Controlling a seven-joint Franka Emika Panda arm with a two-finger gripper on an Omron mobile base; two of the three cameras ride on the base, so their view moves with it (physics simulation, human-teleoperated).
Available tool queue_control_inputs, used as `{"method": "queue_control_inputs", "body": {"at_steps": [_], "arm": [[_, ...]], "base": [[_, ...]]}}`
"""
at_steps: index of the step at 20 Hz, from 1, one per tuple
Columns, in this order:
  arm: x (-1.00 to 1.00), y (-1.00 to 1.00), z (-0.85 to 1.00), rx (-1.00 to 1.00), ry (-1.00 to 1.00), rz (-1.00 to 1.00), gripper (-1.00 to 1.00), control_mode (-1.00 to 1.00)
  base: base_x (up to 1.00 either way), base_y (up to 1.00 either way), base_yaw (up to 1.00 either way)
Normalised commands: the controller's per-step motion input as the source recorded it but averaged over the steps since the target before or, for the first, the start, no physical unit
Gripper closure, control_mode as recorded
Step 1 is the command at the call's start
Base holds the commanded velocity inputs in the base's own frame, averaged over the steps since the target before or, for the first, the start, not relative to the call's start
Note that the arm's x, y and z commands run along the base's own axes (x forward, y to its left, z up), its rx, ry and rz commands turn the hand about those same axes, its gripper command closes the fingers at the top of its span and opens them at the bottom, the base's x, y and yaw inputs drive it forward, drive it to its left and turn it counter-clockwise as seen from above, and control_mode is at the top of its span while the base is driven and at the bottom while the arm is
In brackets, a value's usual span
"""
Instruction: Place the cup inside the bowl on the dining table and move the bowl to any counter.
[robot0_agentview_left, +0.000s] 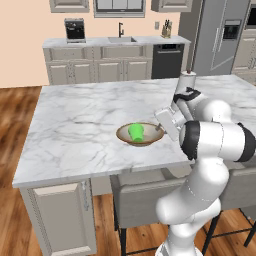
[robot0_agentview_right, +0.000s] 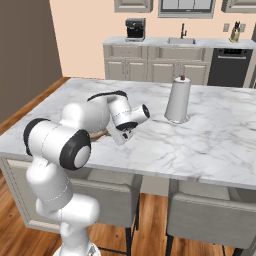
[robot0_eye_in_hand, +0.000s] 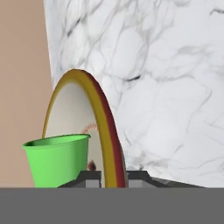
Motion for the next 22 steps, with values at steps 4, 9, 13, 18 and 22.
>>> {"method": "queue_control_inputs", "body": {"at_steps": [4,9,13,18,22], "arm": [[0.0,0.0,0.0,0.0,0.0,0.0,1.0,-1.0],[0.0,0.0,0.0,0.0,0.0,0.0,1.0,1.0],[0.0,0.0,0.0,0.0,0.0,0.0,1.0,1.0],[0.0,0.0,0.0,0.0,0.0,0.0,1.0,1.0],[0.0,0.0,0.0,0.0,0.0,0.0,1.0,1.0]], "base": [[0.0,0.0,0.0],[0.0,0.0,0.0],[-0.52,0.0,0.0],[-0.8,0.0,0.0],[-0.38,0.21,0.0]]}}
